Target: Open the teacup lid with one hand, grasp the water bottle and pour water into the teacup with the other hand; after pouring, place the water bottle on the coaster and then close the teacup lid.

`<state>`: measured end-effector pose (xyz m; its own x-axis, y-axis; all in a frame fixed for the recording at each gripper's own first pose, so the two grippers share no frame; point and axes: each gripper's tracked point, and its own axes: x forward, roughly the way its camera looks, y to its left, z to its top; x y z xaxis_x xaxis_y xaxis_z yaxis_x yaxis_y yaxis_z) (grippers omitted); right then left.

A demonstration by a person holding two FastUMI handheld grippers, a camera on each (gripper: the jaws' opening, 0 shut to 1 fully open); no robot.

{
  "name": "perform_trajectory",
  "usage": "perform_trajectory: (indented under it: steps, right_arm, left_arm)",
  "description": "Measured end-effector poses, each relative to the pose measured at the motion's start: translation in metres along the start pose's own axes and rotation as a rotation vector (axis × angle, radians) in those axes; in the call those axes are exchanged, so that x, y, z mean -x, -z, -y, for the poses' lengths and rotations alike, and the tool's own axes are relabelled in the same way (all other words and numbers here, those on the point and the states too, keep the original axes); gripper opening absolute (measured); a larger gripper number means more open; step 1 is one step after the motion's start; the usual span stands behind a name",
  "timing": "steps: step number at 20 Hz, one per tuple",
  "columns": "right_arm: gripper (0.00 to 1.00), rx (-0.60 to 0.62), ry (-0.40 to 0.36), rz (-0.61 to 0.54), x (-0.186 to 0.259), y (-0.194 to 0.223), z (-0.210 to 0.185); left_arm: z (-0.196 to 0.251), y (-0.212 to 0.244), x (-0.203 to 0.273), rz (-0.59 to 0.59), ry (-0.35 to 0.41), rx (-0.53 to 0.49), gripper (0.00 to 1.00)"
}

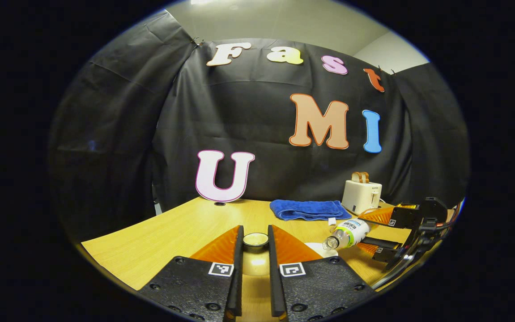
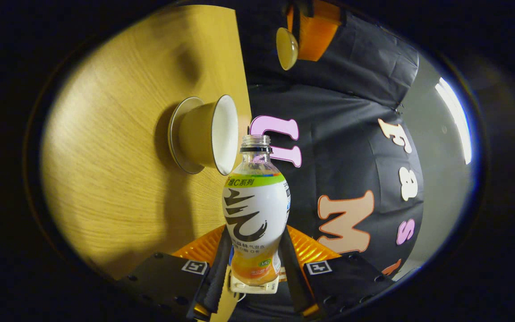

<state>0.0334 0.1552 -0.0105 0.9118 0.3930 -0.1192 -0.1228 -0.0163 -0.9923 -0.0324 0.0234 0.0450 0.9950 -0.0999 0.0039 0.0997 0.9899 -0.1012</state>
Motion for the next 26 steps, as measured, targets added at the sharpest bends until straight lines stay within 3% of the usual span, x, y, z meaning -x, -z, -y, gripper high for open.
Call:
perform_trajectory:
  steps: [6,18,26]
  right_arm:
    - [0.66,-0.36,-0.07,-0.067,-0.006,0.001,-0.002]
    - [0.65,-0.881,-0.024,-0.105,-0.019,0.022,0.035]
    - [0.65,-1.288,0.027,-0.148,-0.06,0.067,0.054]
  left_arm:
    - [0.001,-0.001,0.0,0.0,0.002,0.001,0.23]
    - [0.006,0.003,0.0,-0.011,0.015,0.004,0.23]
    - [0.008,0.007,-0.001,-0.021,0.023,0.009,0.23]
